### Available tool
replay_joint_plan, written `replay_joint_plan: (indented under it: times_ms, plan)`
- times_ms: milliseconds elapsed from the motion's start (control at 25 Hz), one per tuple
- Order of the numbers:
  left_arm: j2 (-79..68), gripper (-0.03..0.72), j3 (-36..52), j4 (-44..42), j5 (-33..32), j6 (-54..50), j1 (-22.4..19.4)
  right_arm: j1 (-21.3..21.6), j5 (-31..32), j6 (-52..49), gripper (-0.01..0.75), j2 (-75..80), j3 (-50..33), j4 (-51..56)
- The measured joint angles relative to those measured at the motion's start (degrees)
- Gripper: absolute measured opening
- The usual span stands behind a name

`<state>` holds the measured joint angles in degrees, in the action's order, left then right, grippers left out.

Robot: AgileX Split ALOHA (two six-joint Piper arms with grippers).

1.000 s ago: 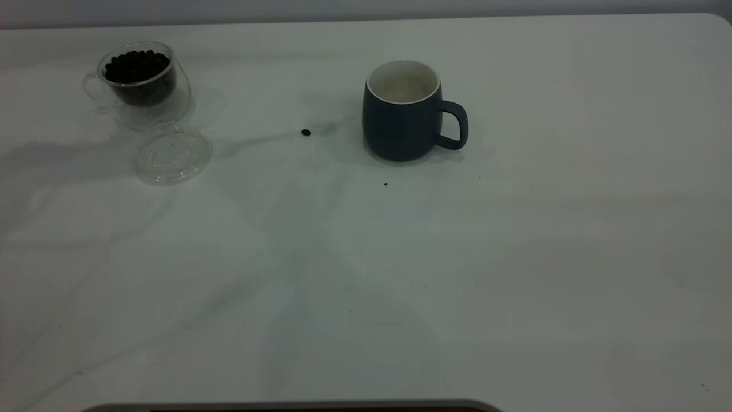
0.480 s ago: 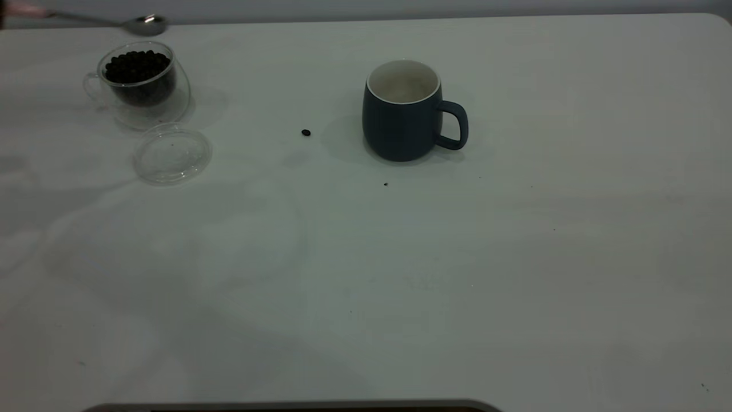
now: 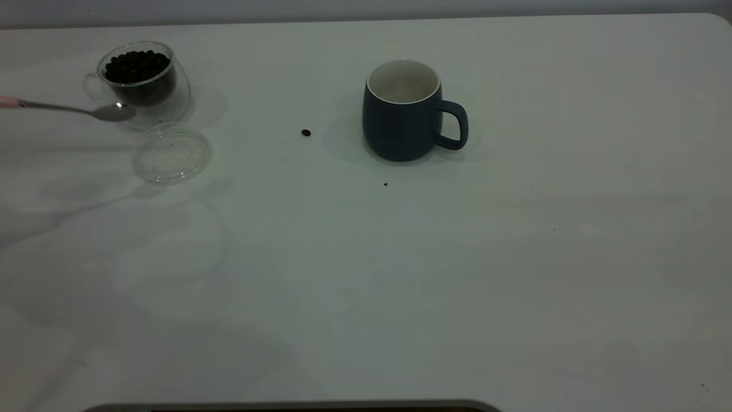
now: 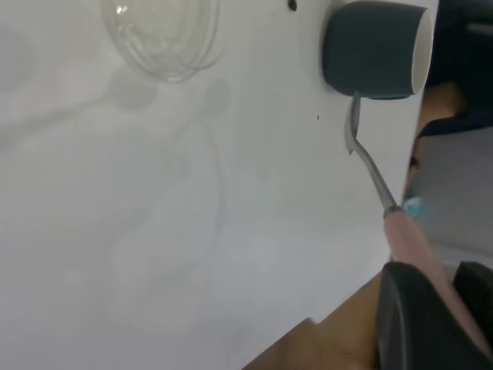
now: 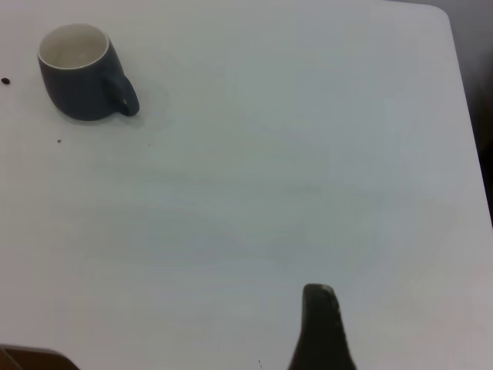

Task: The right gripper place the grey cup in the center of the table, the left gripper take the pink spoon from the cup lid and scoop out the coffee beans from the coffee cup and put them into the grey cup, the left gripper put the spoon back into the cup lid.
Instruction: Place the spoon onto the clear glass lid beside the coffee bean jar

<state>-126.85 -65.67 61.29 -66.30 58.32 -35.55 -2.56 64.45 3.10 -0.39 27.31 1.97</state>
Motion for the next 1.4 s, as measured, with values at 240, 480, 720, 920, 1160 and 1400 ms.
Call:
replay_joint_plan:
  times_ms: [240, 480, 720, 920, 1160, 1400]
  plan:
    - [-6.07, 0.134, 0.0, 5.06, 4.16, 5.41, -0.07, 0.0, 0.0, 0.0, 0.59, 0.0, 0.0, 0.0]
    - [-8.54, 0.134, -0.05, 9.38, 10.49, 7.77, 0.13, 0.0, 0.0, 0.0, 0.59, 0.0, 0.0, 0.0]
    - [-11.63, 0.134, -0.05, 13.2, 12.79, 12.28, 2.42, 0.0, 0.0, 0.0, 0.59, 0.0, 0.0, 0.0]
    - [-12.68, 0.134, -0.05, 18.71, 12.79, 14.96, 2.91, 0.0, 0.0, 0.0, 0.59, 0.0, 0.0, 0.0]
    - [-14.75, 0.134, -0.05, 19.67, 12.73, 16.05, 3.93, 0.0, 0.0, 0.0, 0.59, 0.0, 0.0, 0.0]
    - [-16.16, 0.134, -0.05, 20.58, 12.84, 18.21, 5.3, 0.0, 0.0, 0.0, 0.59, 0.0, 0.0, 0.0]
